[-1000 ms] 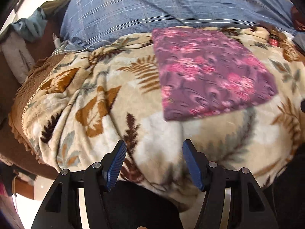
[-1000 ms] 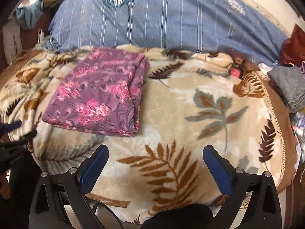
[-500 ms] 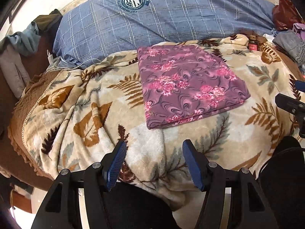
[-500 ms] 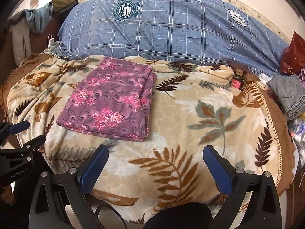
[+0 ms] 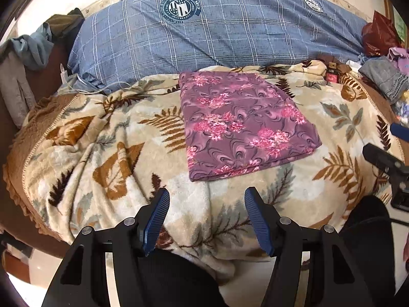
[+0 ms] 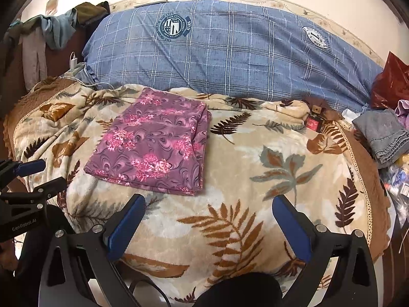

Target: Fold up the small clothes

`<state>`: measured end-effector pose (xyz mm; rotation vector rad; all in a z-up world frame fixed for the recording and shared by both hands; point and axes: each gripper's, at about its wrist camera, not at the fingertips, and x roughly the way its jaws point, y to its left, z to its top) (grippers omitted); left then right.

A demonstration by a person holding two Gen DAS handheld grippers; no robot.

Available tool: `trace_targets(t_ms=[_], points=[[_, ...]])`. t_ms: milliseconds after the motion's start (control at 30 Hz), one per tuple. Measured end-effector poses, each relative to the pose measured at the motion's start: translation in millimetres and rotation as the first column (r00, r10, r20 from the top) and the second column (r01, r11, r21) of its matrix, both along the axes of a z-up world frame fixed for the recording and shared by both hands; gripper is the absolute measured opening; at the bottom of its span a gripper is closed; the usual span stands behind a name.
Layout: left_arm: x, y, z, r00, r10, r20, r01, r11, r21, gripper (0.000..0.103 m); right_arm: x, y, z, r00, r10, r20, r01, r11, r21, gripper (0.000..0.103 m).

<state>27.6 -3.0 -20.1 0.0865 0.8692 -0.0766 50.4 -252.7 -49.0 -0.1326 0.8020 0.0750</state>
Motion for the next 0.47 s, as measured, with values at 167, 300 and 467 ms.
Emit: trace_targets(t_ms=[167,300,467], points=[[6.9,0.1,4.7,1.000,0.008,0.002,-0.008,1.000,-0.028,0.061,0.8,-0.5,-2.5,1.000,-0.009,-0.007,0.009,1.000,-0.013,0.101],[10.0,-0.4,7.2,1.000,0.023,-0.004,-0.023,0.999,-0.039,0.061,4.2,-1.6,-2.2,1.000,-0.016,-0.015,0.015,1.000,-0.011,0.101],[11.5,-1.4,9.0,0.999,0.047,-0.002,-0.047,0.998,-0.040,0.061,5.9,-1.9,-2.6,1.000,-0.019,-0.017,0.019,1.000,-0.024,0.101]])
